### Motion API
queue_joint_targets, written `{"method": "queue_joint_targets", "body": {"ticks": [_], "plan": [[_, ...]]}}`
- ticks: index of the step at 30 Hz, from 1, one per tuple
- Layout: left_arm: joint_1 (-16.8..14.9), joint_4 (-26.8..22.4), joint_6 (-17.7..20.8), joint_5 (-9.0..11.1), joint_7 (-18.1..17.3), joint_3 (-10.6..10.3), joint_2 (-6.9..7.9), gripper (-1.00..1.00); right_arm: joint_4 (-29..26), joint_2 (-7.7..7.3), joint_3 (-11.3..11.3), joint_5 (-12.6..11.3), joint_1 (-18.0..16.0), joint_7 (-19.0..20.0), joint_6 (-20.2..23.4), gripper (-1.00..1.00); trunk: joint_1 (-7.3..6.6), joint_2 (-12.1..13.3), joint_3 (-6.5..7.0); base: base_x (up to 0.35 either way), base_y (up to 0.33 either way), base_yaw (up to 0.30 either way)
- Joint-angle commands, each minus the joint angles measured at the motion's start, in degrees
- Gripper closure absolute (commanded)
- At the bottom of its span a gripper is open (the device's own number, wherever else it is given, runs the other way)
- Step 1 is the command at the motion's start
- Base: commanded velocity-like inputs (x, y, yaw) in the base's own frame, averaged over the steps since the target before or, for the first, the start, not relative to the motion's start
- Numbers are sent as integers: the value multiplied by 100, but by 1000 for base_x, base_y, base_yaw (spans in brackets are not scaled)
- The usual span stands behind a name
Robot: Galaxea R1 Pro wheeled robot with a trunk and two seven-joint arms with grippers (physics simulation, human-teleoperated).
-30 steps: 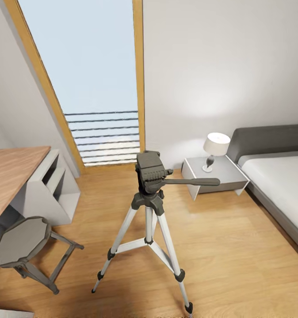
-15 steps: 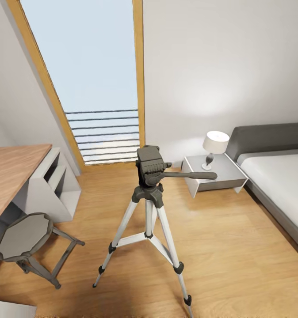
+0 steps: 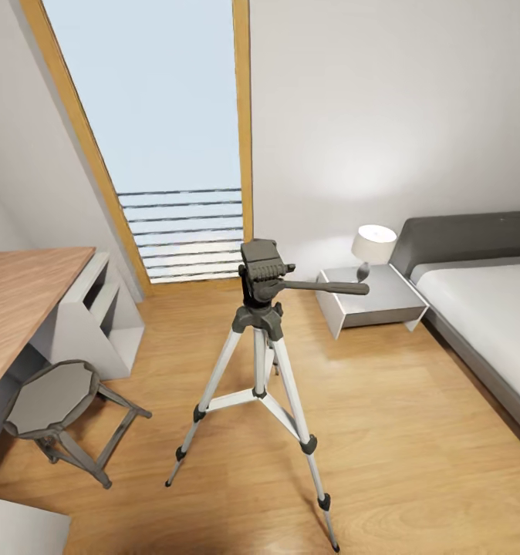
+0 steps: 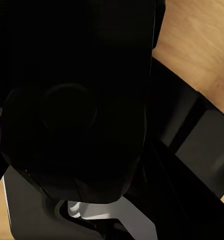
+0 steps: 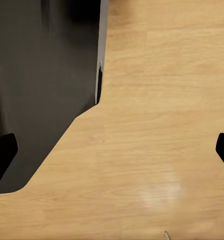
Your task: Attach the digital camera to the camera tripod in the bedroom.
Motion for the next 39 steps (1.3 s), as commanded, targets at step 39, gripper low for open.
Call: {"method": "queue_joint_targets", "body": {"ticks": [39], "plan": [[-5, 10, -27, 48, -24, -43, 0, 100, -2703, -283, -81, 48, -1074, -268, 1608, -100, 2, -10, -9, -1, 0, 0]]}}
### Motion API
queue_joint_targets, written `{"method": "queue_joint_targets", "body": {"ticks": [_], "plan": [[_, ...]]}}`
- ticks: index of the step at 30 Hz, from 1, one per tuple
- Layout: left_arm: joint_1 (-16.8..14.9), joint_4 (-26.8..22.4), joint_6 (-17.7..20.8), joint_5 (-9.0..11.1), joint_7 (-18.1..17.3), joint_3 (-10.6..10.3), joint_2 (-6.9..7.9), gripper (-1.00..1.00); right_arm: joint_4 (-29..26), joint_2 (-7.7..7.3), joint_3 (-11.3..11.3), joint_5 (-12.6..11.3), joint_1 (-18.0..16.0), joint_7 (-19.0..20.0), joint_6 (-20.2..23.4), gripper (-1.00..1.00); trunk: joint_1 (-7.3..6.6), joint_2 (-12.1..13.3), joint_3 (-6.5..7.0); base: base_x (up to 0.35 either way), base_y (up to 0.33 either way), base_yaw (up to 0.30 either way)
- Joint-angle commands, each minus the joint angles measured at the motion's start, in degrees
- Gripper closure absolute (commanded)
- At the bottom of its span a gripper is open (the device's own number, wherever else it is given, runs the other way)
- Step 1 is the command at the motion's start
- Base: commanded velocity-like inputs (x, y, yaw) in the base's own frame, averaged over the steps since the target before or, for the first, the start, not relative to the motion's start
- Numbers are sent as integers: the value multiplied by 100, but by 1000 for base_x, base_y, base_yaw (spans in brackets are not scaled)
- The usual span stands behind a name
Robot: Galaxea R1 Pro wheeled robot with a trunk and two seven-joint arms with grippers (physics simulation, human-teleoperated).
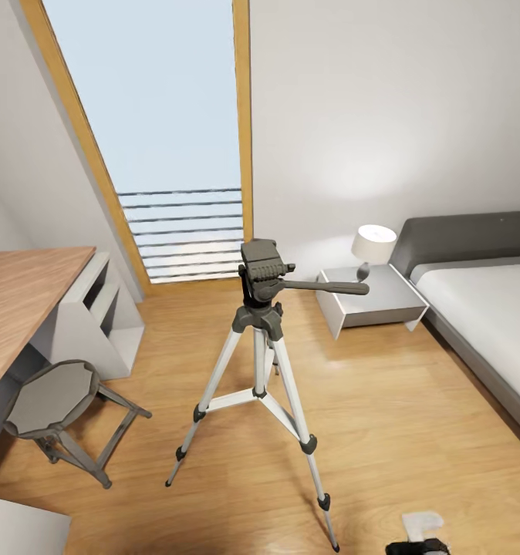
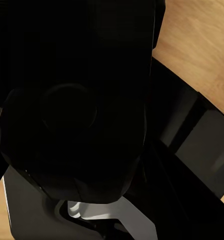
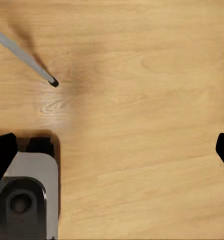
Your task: Attach the digital camera to the camera tripod in the bedroom.
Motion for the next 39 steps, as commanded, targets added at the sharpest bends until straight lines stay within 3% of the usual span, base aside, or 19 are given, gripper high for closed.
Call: {"method": "queue_joint_targets", "body": {"ticks": [1, 10, 13, 17, 23, 24, 25, 29, 34, 39], "plan": [[-4, 9, -22, 47, -24, -41, 0, 100, -136, 11, -26, 44, -281, -11, 178, -100, 2, -10, -10, 0, 0, 0], [-4, 9, -24, 46, -20, -41, 0, 100, 34, 148, -37, -49, -1627, -97, 381, -100, 2, -10, -10, 0, 0, 0], [-4, 9, -24, 49, -17, -41, 0, 100, 73, 210, -32, -113, -1961, -33, 475, -100, 2, -10, -10, 0, 0, 0], [-4, 9, -26, 50, -16, -41, 0, 100, 0, 280, -23, -135, -2102, 213, 702, -100, 2, -10, -10, 0, 0, 0], [-4, 9, -25, 49, -15, -41, 0, 100, -622, 339, 11, -120, -2179, 1582, 1250, -100, 2, -10, -10, 0, 0, 0], [-4, 9, -26, 48, -15, -41, 0, 100, -761, 343, 15, -111, -2184, 1854, 1306, -100, 2, -10, -10, 0, 0, 0], [-4, 9, -24, 46, -15, -41, -2, 100, -1039, 345, 11, -96, -2189, 2397, 1398, -100, 2, -10, -10, 0, 0, 0], [-4, 9, -26, 48, -15, -41, -1, 100, -1577, 297, -4, -87, -2197, 3410, 1587, -100, 2, -10, -10, 0, 0, 0], [-4, 9, -26, 50, -15, -41, 0, 100, -1852, 271, 26, -48, -2199, 3836, 1796, -100, 2, -10, -10, 0, 0, 0], [-4, 9, -25, 50, -15, -41, 6, 100, -1921, 263, 30, -22, -2200, 3975, 1848, -100, 2, -10, -10, 0, 0, 0]]}}
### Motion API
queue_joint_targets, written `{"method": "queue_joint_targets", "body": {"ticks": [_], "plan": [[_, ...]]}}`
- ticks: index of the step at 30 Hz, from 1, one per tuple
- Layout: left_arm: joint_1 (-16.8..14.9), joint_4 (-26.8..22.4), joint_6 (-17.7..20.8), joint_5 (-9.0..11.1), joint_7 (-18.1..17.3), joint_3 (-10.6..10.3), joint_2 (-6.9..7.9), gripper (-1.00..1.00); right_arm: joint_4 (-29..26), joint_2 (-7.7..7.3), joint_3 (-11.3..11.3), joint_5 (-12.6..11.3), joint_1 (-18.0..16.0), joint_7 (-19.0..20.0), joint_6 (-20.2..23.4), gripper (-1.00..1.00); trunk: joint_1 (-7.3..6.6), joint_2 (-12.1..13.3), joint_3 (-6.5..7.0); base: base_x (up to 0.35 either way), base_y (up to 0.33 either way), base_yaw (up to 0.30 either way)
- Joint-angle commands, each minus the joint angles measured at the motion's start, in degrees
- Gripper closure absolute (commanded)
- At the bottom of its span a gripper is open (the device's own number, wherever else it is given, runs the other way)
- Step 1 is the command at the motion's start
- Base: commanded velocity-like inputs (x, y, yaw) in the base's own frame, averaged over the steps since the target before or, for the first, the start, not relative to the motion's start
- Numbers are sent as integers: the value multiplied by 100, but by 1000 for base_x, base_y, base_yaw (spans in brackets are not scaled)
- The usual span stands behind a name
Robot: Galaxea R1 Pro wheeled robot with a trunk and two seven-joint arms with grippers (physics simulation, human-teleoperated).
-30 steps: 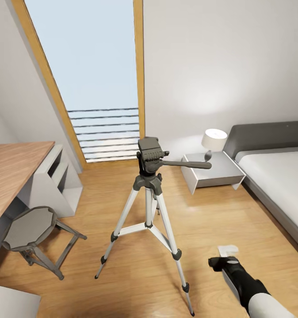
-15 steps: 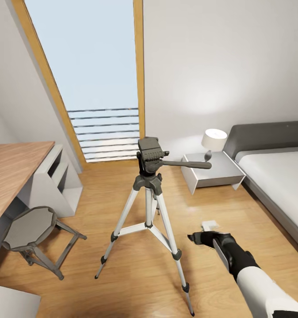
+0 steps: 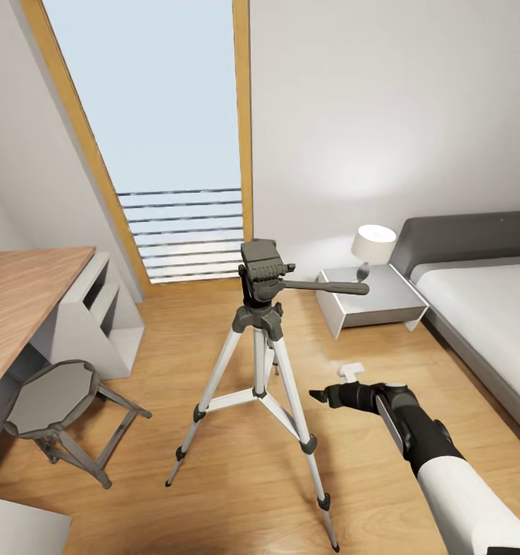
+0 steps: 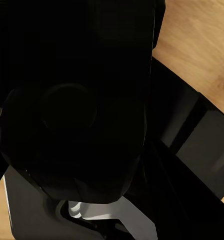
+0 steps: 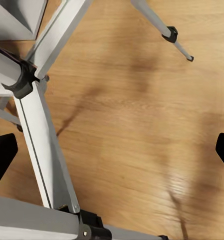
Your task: Attach the digital camera to the camera tripod in the bedroom.
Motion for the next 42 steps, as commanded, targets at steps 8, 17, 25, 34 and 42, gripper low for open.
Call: {"method": "queue_joint_targets", "body": {"ticks": [8, 17, 25, 34, 42], "plan": [[-5, 10, -25, 47, -25, -43, 2, 100, -23, -2, -9, 93, 10, 113, 10, -100, 3, -10, -10, 0, 0, 0], [-5, 10, -25, 47, -24, -43, 2, 100, -4, 10, -6, 495, 13, 331, 0, -100, 3, -10, -10, 0, 0, 0], [-9, 9, -23, 37, -34, -58, 10, 100, 39, 32, -62, 708, 8, 542, -29, -100, 3, -10, -10, 0, 0, 0], [-6, 9, -20, 29, -39, -68, 27, 100, -14, -5, -62, 547, 13, 263, -20, -100, 3, -10, -10, 0, 0, 0], [-9, 10, -19, 30, -33, -69, 28, 100, -193, -71, -72, 482, 11, 456, 35, -100, 3, -10, -10, 0, 0, 0]]}}
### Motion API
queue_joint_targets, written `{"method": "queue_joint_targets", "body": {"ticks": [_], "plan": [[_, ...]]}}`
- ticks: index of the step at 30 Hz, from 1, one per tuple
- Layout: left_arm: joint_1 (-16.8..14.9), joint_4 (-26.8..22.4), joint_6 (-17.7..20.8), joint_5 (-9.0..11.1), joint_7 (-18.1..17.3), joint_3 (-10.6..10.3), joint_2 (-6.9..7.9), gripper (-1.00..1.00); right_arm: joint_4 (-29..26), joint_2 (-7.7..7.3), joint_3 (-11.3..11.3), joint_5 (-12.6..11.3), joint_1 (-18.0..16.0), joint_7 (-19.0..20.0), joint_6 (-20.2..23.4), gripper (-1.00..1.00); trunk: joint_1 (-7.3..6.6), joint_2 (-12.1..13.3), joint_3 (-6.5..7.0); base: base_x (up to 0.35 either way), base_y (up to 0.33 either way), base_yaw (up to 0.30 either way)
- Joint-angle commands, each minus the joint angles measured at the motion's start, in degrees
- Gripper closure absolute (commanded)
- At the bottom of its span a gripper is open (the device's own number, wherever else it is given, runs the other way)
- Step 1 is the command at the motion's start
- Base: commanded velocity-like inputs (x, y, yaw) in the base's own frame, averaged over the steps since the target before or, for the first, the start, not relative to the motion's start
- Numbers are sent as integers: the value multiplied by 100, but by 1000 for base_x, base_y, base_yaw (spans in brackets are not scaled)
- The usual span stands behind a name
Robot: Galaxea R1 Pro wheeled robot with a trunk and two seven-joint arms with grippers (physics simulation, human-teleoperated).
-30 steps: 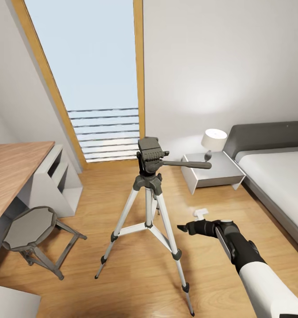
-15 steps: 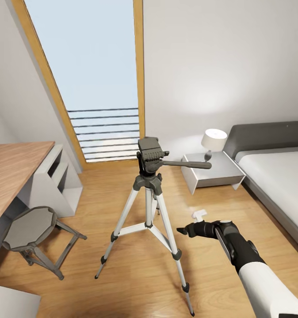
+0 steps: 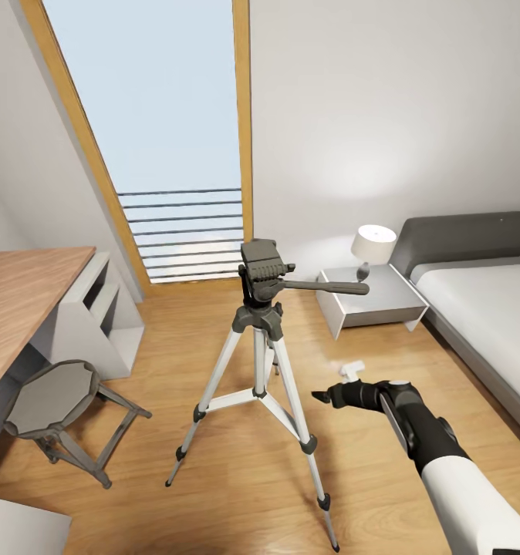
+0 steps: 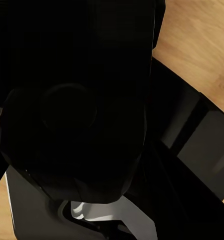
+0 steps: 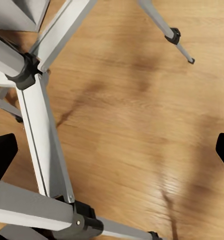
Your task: Attach the digital camera to the camera tripod in the bedroom.
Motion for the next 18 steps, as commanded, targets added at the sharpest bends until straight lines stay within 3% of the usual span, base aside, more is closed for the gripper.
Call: {"method": "queue_joint_targets", "body": {"ticks": [1, 9, 18], "plan": [[-6, 10, -24, 48, -24, -44, 0, 100, -41, 1, -23, 58, -3, 85, 26, -100, 3, -10, -10, 0, 0, 0], [-7, 10, -24, 48, -23, -44, 0, 100, -298, -54, -184, 56, -3, 341, 236, -100, 3, -10, -10, 0, 0, 0], [-7, 10, -24, 48, -23, -44, 0, 100, -587, -310, -356, 59, -3, 630, 521, -100, 3, -10, -10, 0, 0, 0]]}}
